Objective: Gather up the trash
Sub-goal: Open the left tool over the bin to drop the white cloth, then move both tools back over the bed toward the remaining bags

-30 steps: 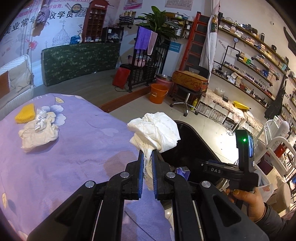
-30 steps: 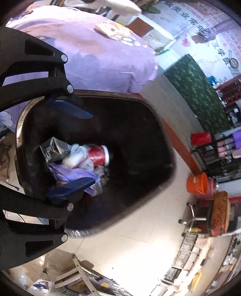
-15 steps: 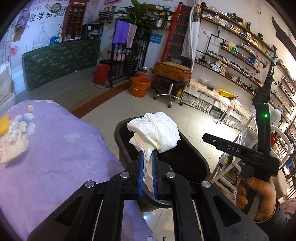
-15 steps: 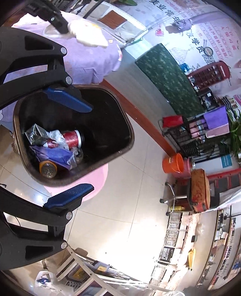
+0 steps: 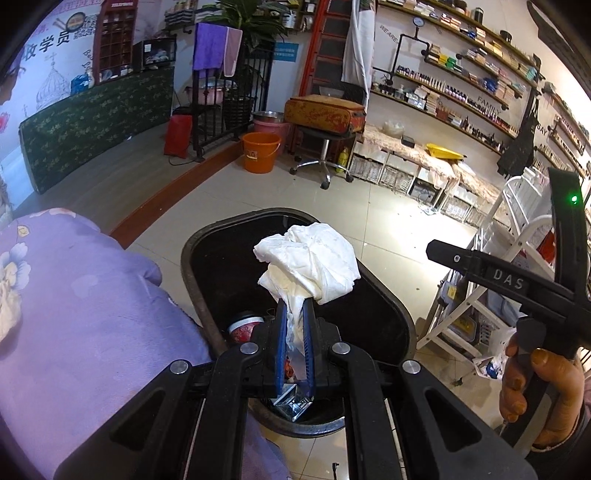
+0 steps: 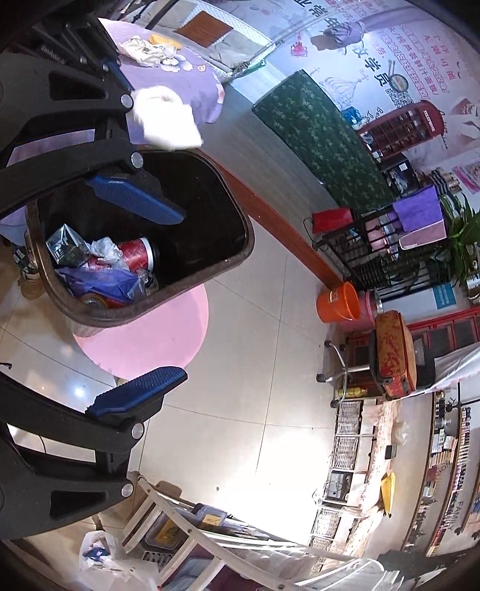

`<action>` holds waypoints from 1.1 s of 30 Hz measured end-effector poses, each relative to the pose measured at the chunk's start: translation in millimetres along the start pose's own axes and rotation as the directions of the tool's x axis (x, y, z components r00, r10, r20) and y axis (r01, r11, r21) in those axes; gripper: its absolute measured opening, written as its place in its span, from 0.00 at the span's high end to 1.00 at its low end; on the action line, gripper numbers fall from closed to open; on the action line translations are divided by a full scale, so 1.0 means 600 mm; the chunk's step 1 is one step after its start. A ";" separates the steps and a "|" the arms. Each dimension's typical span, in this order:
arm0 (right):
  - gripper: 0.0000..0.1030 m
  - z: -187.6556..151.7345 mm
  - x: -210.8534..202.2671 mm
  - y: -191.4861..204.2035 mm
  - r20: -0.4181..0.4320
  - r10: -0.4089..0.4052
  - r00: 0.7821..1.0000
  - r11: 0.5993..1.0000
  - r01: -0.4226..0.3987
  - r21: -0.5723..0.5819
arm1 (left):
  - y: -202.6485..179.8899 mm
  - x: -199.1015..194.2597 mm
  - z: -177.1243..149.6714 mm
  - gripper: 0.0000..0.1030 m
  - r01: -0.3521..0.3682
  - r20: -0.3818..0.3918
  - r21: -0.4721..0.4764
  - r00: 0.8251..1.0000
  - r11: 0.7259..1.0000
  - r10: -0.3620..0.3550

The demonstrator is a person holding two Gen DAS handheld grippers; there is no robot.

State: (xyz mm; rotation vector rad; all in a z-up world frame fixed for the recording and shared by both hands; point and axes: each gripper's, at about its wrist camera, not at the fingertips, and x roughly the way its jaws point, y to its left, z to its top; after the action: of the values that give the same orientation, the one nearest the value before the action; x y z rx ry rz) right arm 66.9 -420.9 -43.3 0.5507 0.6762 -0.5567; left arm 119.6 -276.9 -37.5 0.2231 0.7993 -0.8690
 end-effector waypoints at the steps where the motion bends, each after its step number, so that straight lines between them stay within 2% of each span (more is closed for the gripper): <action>1: 0.23 -0.001 -0.001 -0.002 0.000 -0.002 1.000 1.000 0.002 0.001 | -0.005 0.006 0.000 0.92 -0.002 -0.009 0.009 1.000 1.000 0.002; 9: 0.23 -0.001 -0.001 -0.018 -0.003 -0.010 1.000 1.000 0.010 0.023 | -0.022 0.037 -0.003 0.89 0.009 -0.046 0.058 0.999 0.998 -0.007; 10: 0.22 -0.001 -0.001 -0.019 -0.003 -0.012 1.000 1.000 0.012 0.024 | -0.025 0.040 -0.001 0.83 0.011 -0.049 0.064 0.999 0.998 -0.008; 11: 0.20 0.000 -0.001 -0.021 -0.003 -0.015 1.000 1.000 0.015 0.025 | -0.025 0.041 -0.002 0.67 0.010 -0.050 0.069 0.999 0.998 -0.007; 12: 0.19 0.001 -0.001 -0.021 -0.002 -0.016 1.000 1.000 0.017 0.026 | -0.026 0.040 -0.003 0.56 0.005 -0.044 0.076 0.999 0.997 -0.001; 13: 0.18 0.000 -0.003 -0.022 0.000 -0.016 1.000 1.000 0.016 0.027 | -0.027 0.037 -0.004 0.36 -0.001 -0.028 0.081 1.000 0.997 0.003; 14: 0.18 0.001 -0.003 -0.023 0.002 -0.016 1.000 1.000 0.016 0.027 | -0.029 0.035 -0.006 0.24 0.000 -0.011 0.087 1.000 0.996 0.001; 17: 0.14 0.001 -0.002 -0.024 0.000 -0.014 1.000 1.000 0.014 0.024 | -0.042 0.030 -0.009 0.10 0.006 0.020 0.122 1.000 0.993 -0.009; 20: 0.14 0.002 -0.001 -0.021 -0.004 -0.007 1.000 1.000 0.007 0.020 | -0.051 0.019 -0.013 0.06 0.004 0.046 0.159 0.999 0.987 -0.011; 24: 0.12 0.000 -0.002 -0.012 -0.004 0.009 1.000 1.000 -0.009 -0.004 | -0.056 0.006 -0.018 0.06 -0.004 0.070 0.183 0.998 0.983 -0.009; 33: 0.06 -0.004 -0.013 0.040 0.033 0.061 0.998 0.994 -0.058 -0.088 | -0.013 -0.072 -0.031 0.06 -0.045 0.147 0.056 0.989 0.997 0.037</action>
State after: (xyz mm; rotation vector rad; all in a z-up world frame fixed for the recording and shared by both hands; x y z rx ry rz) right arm 76.4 -399.8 -32.6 0.4766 0.6454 -0.4779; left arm 87.0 -247.2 -18.9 0.2251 0.6315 -0.8607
